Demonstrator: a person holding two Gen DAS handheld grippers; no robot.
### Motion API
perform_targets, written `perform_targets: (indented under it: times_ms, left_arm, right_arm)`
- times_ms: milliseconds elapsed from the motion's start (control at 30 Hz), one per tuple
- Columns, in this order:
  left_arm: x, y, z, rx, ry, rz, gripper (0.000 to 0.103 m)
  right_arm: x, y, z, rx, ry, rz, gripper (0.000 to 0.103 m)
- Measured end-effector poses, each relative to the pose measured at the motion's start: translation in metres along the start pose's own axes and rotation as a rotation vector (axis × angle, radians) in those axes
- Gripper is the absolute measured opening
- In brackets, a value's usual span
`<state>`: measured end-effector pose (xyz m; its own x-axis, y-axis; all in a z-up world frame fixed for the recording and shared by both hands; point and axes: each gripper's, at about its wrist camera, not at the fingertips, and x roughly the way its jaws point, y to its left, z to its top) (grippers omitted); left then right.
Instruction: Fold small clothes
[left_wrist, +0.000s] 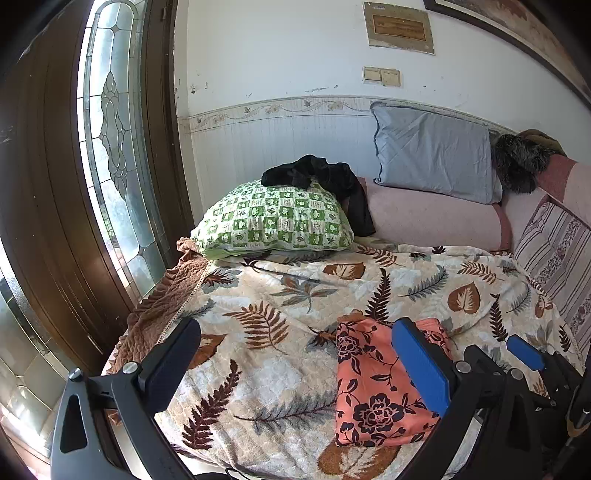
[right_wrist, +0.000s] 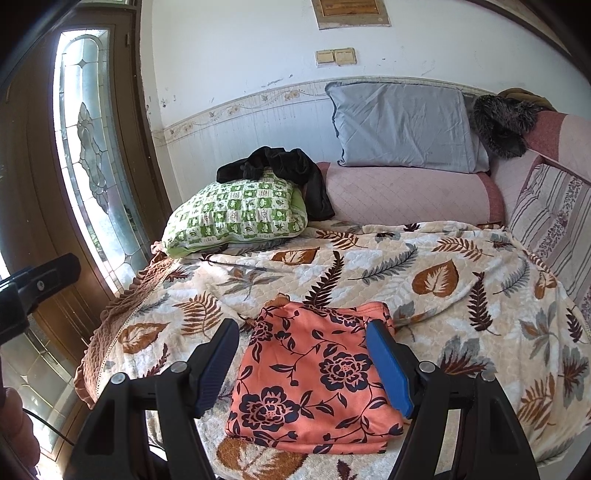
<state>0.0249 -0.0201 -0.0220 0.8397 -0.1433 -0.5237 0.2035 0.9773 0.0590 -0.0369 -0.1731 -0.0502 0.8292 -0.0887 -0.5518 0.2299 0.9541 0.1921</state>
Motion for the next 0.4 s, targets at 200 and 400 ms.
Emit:
perform_targets:
  times_ms: [200,400]
  left_arm:
    - [0.01,0.0,0.001,-0.012,0.011,-0.006,0.103]
    - [0.02,-0.002,0.001,-0.002,0.01,0.004,0.103]
  right_arm:
    - [0.011,0.001,-0.002,-0.002,0.016,0.006,0.075]
    - [0.022,-0.004,-0.002,0.013,0.036,0.004,0.075]
